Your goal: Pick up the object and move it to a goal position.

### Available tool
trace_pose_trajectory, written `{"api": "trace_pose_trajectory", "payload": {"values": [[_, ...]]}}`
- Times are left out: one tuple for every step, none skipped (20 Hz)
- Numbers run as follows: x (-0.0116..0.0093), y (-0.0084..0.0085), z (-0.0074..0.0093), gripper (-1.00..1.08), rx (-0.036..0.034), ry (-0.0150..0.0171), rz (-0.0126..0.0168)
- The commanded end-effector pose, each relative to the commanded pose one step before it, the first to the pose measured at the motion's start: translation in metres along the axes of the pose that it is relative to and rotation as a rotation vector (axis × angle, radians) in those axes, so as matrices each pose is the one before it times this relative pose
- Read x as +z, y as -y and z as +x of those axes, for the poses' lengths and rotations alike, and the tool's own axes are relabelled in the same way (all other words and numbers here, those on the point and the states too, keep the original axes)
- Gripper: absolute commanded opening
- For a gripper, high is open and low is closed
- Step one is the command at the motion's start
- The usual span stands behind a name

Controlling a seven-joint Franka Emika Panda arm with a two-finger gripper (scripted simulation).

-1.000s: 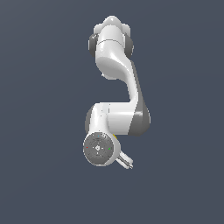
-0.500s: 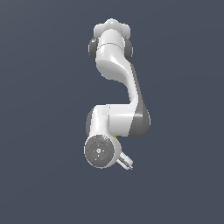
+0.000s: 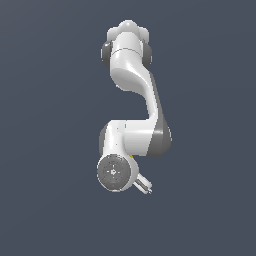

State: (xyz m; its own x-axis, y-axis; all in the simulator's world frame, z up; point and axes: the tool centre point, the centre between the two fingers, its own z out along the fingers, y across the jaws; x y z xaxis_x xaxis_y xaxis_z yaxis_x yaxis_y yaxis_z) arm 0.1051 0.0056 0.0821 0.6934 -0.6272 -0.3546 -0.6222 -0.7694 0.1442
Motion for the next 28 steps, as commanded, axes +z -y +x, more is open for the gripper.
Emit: {"api": "trace_pose_trajectory", "payload": {"values": [[0.00342, -0.00001, -0.00032, 0.28, -0.00009, 0.00016, -0.00015], [0.00202, -0.00026, 0.00021, 0.28, 0.00066, 0.00014, -0.00014], [0.00215, 0.0, -0.00013, 0.28, 0.0, 0.0, 0.0], [0.00216, 0.00001, -0.00013, 0.28, 0.0, 0.0, 0.0], [0.00211, 0.00002, -0.00012, 0.28, 0.0, 0.0, 0.0], [0.00205, 0.00003, -0.0001, 0.28, 0.0, 0.0, 0.0], [0.00213, -0.00021, 0.00027, 0.28, 0.00064, 0.00021, -0.00016], [0.00187, 0.00006, -0.00006, 0.28, 0.0, 0.0, 0.0], [0.00176, 0.00008, -0.00004, 0.28, 0.0, 0.0, 0.0], [0.00164, 0.0001, -0.00001, 0.28, 0.0, 0.0, 0.0], [0.00149, 0.00012, 0.00002, 0.28, 0.0, 0.0, 0.0], [0.00133, 0.00013, 0.00004, 0.28, 0.0, 0.0, 0.0], [0.00111, 0.00014, 0.00006, 0.28, 0.0, 0.0, 0.0], [0.00078, 0.00012, 0.00006, 0.28, 0.0, 0.0, 0.0], [0.00028, 0.00005, 0.00003, 0.28, 0.0, 0.0, 0.0], [0.0, 0.0, 0.0, -1.0, 0.0, 0.0, 0.0], [0.0, 0.0, 0.0, -1.0, 0.0, 0.0, 0.0], [0.0, 0.0, 0.0, -1.0, 0.0, 0.0, 0.0], [0.0, 0.0, 0.0, -1.0, 0.0, 0.0, 0.0], [0.0, 0.0, 0.0, -1.0, 0.0, 0.0, 0.0], [0.0, 0.0, 0.0, -1.0, 0.0, 0.0, 0.0], [0.0, 0.0, 0.0, -1.0, 0.0, 0.0, 0.0], [0.0, 0.0, 0.0, -1.0, 0.0, 0.0, 0.0], [0.0, 0.0, 0.0, -1.0, 0.0, 0.0, 0.0], [0.0, 0.0, 0.0, -1.0, 0.0, 0.0, 0.0], [-0.00005, -0.00002, 0.00002, -1.0, 0.0, 0.0, 0.0], [-0.00001, -0.00031, 0.00029, -1.0, 0.00055, 0.00035, 0.00022], [-0.00021, 0.00004, -0.00018, -1.0, 0.0, 0.0, 0.0]]}}
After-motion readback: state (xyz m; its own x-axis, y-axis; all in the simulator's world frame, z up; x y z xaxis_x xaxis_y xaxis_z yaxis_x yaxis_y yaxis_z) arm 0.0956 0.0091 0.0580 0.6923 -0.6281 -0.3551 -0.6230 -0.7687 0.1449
